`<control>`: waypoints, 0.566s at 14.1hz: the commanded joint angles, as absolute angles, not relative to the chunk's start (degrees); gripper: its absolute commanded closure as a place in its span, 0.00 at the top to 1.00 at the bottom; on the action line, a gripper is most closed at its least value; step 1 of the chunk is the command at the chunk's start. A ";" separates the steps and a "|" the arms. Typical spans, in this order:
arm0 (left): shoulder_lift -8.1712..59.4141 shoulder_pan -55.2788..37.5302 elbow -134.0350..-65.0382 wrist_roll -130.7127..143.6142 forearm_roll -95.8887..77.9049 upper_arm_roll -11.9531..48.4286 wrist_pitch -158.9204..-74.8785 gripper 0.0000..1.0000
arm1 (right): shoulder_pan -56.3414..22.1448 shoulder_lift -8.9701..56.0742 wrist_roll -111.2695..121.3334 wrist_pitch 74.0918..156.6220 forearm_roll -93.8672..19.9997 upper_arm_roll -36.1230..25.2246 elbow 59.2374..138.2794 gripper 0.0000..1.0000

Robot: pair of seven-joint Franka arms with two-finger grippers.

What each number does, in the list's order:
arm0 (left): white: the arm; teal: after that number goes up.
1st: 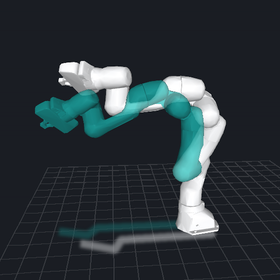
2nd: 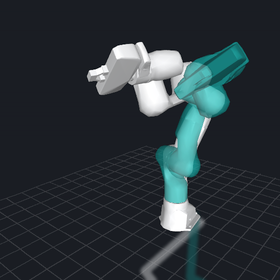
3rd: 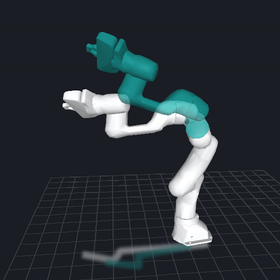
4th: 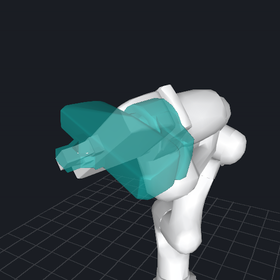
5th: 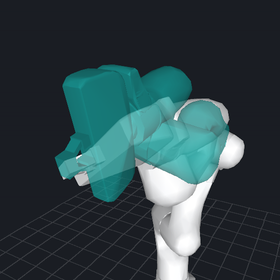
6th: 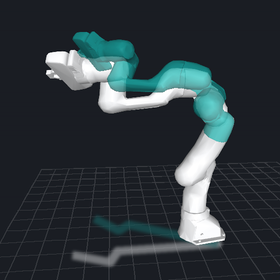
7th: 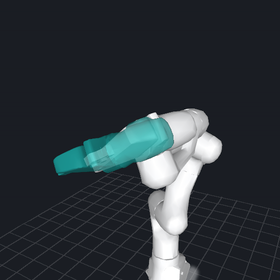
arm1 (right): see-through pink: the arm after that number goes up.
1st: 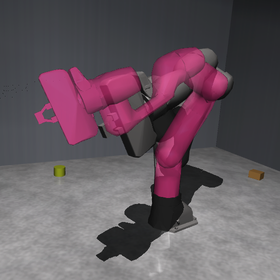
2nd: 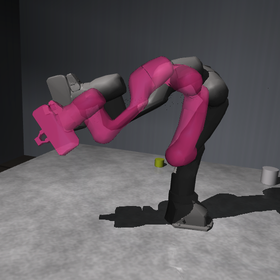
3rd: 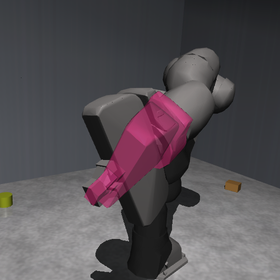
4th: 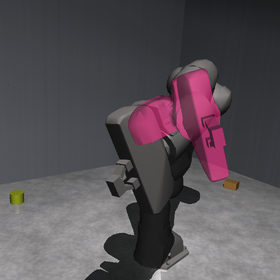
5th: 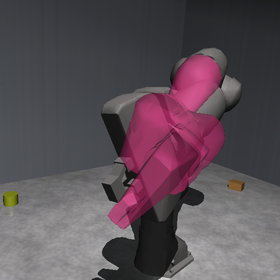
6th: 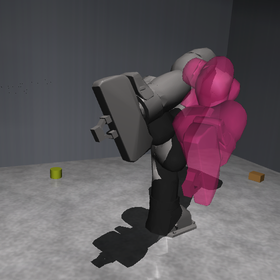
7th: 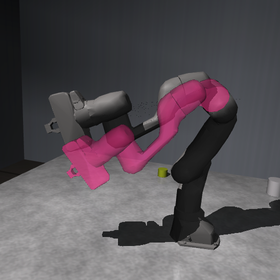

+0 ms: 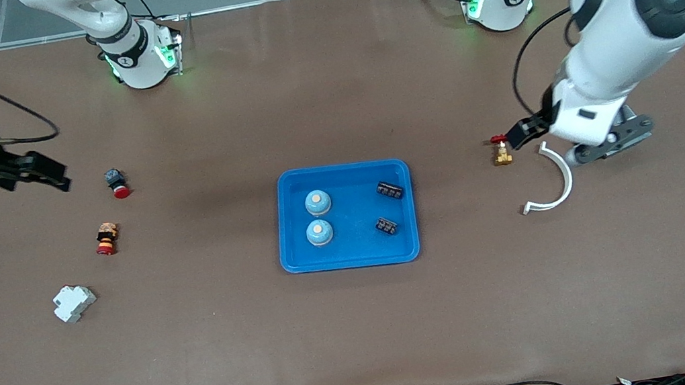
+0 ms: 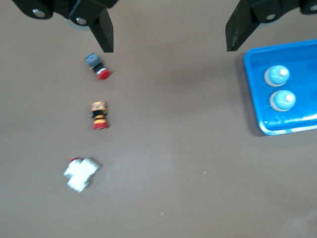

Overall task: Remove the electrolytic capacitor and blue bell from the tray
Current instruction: 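Reach both grippers down toward the blue tray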

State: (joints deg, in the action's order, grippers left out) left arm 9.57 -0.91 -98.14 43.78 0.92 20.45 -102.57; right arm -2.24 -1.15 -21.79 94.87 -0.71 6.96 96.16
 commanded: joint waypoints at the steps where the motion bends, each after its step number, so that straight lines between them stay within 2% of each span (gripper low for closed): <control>1: 13.69 -4.82 -98.26 55.59 3.07 21.01 -106.51 0.90 | -6.30 -1.50 -30.47 97.81 -0.88 8.35 99.22 1.00; 7: 20.55 -12.55 -103.45 81.69 3.43 21.01 -122.33 0.90 | -20.81 5.26 -43.84 105.19 -0.79 8.35 100.20 1.00; 8: 22.05 -13.79 -103.36 85.39 3.60 20.92 -123.82 0.86 | -22.14 6.67 -44.21 106.68 -0.79 8.35 100.20 1.00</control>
State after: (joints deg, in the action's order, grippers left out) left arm 20.25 -11.87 -102.99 77.94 2.18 20.99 -120.73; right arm -19.22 3.70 -41.53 104.54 -0.73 8.94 100.64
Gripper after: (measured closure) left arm 0.106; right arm 0.000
